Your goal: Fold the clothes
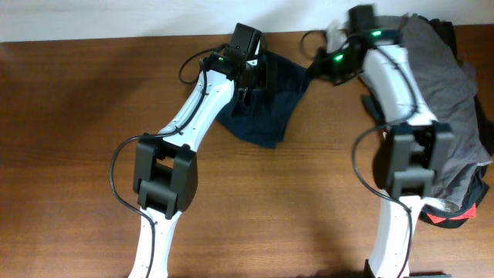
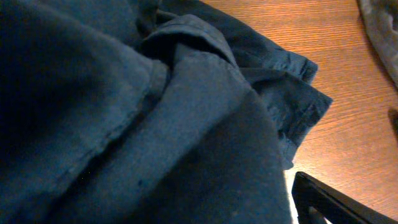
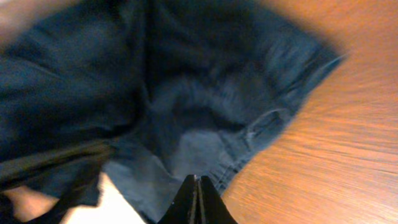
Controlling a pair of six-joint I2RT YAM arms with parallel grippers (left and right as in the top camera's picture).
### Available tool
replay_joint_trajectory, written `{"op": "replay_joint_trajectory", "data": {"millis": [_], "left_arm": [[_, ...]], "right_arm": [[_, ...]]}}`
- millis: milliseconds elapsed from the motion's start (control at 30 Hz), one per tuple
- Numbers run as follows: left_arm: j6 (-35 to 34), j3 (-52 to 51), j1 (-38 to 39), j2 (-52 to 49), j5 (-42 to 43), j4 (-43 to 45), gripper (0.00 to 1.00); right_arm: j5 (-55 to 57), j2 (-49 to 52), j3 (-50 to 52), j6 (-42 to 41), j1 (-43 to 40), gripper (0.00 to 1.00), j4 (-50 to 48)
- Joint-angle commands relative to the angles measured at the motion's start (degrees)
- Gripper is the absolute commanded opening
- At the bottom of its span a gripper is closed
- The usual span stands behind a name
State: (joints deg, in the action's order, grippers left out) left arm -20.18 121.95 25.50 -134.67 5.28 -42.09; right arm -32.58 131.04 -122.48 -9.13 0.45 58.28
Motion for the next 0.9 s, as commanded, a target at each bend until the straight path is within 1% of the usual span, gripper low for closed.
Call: {"op": "replay_joint_trajectory", "data": {"millis": [0, 133, 333, 433, 467, 500, 567, 600, 633, 700, 800, 867], "left_arm": [[3.08, 3.17, -0.04, 0.11, 1.6, -0.37, 0.99], [6.01, 9.6, -1.33, 1.73, 1.53, -5.07, 0.99], [6.19, 21.18, -6.21, 5.84, 1.38, -12.72, 0.99], [6.43, 25.05, -9.31, 7.72, 1.31, -15.17, 0.99], [6.4, 25.7, -10.47, 8.22, 1.29, -15.65, 0.99], [6.4, 26.03, -12.2, 8.94, 1.31, -15.87, 0.99], [6.38, 26.03, -14.05, 9.53, 1.38, -16.06, 0.99], [6.36, 26.03, -15.17, 9.6, 1.4, -16.35, 0.99], [6.36, 26.03, -16.48, 9.68, 1.38, -16.94, 0.99], [6.38, 26.03, -18.51, 9.66, 1.38, -18.56, 0.99], [6.38, 26.01, -21.09, 9.53, 1.36, -21.4, 0.99], [6.4, 25.99, -22.12, 9.44, 1.33, -23.21, 0.99]], "right_arm": [[-3.23, -2.51, -1.14, -0.83, -1.09, 0.04, 0.74], [-2.84, -2.32, -1.07, -0.15, -0.81, 0.04, 2.16], [-2.78, -2.32, -1.07, -0.15, 0.11, 0.04, 1.7], [-2.8, -2.32, -1.07, -0.17, 0.37, 0.05, 1.51], [-2.8, -2.32, -1.07, -0.15, 0.59, 0.09, 1.53], [-2.8, -2.32, -1.07, -0.15, 1.01, 0.17, 1.66], [-2.78, -2.32, -1.07, 0.13, 1.68, 0.25, 2.01], [-2.8, -2.32, -1.07, 0.76, 2.27, 0.34, 2.34], [-2.78, -2.32, -1.07, 1.22, 2.78, 0.47, 2.62], [-2.75, -2.32, -1.03, 1.33, 4.11, 0.6, 3.34], [-2.21, -2.29, -0.07, 1.27, 6.78, 0.7, 3.54], [1.79, -2.27, 1.09, -1.53, 9.22, 0.73, 3.34]]}}
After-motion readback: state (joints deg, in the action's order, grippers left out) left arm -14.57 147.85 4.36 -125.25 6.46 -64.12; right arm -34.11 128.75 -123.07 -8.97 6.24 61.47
